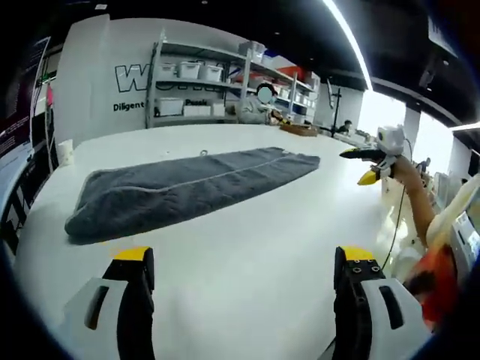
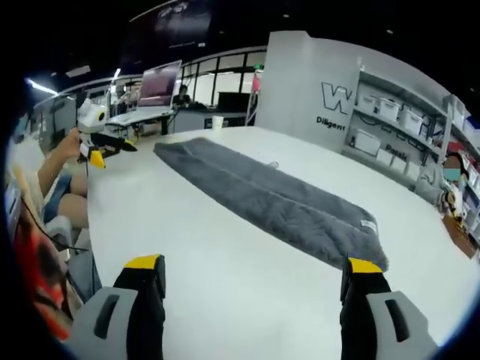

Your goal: Open the folded towel by lifting each exposed corner and separating the folded layers until the towel lies flat within the target outline without major curled edges

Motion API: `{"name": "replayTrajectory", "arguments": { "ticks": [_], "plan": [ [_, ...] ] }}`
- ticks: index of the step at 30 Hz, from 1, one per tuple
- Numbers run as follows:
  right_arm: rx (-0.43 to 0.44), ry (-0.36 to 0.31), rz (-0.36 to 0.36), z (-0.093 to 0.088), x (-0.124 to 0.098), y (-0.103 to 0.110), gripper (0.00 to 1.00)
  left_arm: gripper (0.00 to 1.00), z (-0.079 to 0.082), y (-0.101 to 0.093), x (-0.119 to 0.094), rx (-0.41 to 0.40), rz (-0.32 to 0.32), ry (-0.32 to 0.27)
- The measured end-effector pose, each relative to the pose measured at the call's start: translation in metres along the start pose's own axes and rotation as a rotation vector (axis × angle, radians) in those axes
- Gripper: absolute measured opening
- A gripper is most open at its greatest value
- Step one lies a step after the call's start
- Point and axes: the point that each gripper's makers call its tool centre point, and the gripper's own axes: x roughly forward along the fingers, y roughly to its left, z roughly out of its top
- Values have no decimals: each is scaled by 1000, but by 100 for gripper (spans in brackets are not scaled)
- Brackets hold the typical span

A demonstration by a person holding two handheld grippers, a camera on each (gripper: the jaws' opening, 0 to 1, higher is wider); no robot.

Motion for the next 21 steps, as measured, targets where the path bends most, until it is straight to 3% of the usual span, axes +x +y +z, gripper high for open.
{"name": "replayTrajectory", "arguments": {
  "ticks": [9,18,21],
  "plan": [
    [35,-84,32,23,4,-22,75,97,-4,8,-11,29,42,14],
    [113,-155,6,43,13,-61,60,96,-7,12,-19,0,57,0],
    [126,-147,0,45,20,-74,59,96,-12,14,-22,-8,67,4]
  ]
}}
